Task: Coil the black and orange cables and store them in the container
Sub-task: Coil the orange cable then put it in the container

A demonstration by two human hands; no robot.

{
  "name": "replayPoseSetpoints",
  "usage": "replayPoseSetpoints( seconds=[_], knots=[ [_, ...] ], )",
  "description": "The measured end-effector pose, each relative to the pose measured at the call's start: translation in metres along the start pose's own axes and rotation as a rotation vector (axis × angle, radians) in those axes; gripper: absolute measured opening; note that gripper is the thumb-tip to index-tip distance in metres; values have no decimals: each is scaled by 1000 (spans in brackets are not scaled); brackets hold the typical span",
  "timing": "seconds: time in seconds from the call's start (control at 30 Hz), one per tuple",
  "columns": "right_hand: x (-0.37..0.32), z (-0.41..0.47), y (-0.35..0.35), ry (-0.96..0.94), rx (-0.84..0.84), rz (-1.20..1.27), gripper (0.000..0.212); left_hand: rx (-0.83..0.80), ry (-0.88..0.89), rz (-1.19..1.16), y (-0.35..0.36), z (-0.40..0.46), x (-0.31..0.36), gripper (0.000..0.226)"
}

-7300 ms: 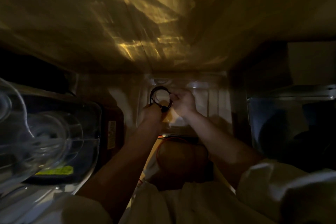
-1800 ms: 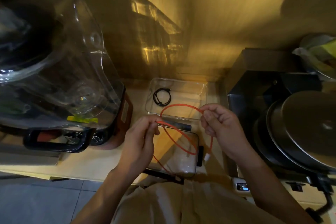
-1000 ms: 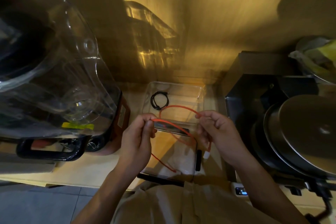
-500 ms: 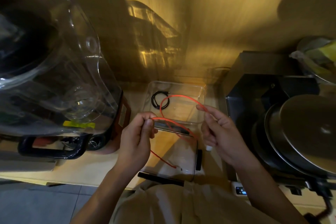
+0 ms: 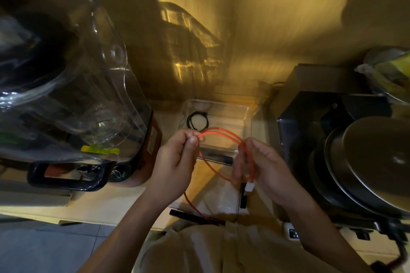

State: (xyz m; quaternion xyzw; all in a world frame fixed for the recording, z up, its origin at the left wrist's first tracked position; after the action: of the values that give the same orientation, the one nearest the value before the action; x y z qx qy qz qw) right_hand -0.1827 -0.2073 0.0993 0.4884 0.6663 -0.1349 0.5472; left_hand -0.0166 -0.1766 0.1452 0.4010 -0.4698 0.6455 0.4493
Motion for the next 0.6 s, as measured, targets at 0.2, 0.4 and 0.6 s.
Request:
replayPoseSetpoints(
  seconds=[0.2, 0.4, 0.6],
  knots=[
    [8, -4, 14, 63, -169, 171, 30, 113, -81, -7, -18, 13, -5, 20],
    [7, -10, 18, 90, -311, 235, 28, 225, -195, -158, -30, 15, -17, 21],
    [2, -16, 6, 77, -374, 316, 29, 344, -311, -307, -51, 12, -46, 21]
  ],
)
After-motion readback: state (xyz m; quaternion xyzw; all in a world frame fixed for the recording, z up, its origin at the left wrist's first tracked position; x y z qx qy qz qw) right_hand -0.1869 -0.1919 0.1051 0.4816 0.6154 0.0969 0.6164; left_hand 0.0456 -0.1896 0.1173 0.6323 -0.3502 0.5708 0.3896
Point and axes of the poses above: each hand's wrist, its own z-axis towards the middle knuckle, its own y-axis out of the palm, x = y × z, the point moved 10 cm from there along z, towards the middle knuckle, and after that the axes turned 10 degrees about y, right-handed, at the moved point
